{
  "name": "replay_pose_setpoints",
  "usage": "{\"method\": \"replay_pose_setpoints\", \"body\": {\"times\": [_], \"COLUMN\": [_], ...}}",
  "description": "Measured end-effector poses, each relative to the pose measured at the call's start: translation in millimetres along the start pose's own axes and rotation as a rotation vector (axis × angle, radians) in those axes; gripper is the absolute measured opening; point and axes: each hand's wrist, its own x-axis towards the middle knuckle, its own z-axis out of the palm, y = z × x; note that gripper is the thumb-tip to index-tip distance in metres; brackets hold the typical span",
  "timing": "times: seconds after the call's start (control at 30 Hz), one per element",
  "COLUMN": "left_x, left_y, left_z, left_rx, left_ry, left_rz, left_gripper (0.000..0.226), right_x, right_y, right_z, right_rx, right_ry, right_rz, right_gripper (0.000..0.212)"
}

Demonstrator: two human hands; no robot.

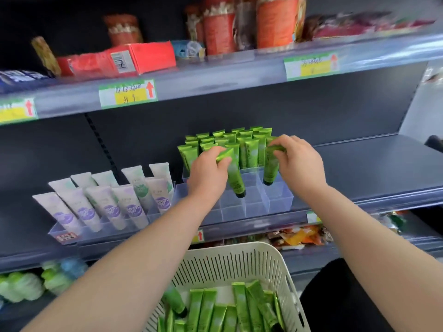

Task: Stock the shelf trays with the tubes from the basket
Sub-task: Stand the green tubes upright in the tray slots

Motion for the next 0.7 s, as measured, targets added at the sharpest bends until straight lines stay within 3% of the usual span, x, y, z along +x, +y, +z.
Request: {"method": "replay_pose_setpoints", "body": {"times": [0.17,0.47,0.7], "left_x": [29.3,65.3,93.5], "left_y": [8.3,16.7,28.6], "left_z": [20.5,58.7,94.6], "left_rx": [0.000,-0.007,0.089], "left_ry": [0.004,-0.041,-0.171], "left_rz": [0.018,0.030,0.033], "left_gripper": [0.031,0.030,0.031], "right_x": [28.1,41.7,45.2], "right_y": [25.8,59.5,74.7], "right_z": [22.5,57.8,58.5], "right_rx": [-0.038,-0.175,-0.197], "right_ry": [-0.014,-0.276,-0.255], "right_rz": [0.020,0.019,-0.018], "right_gripper": [0.021,0.030,0.031]}}
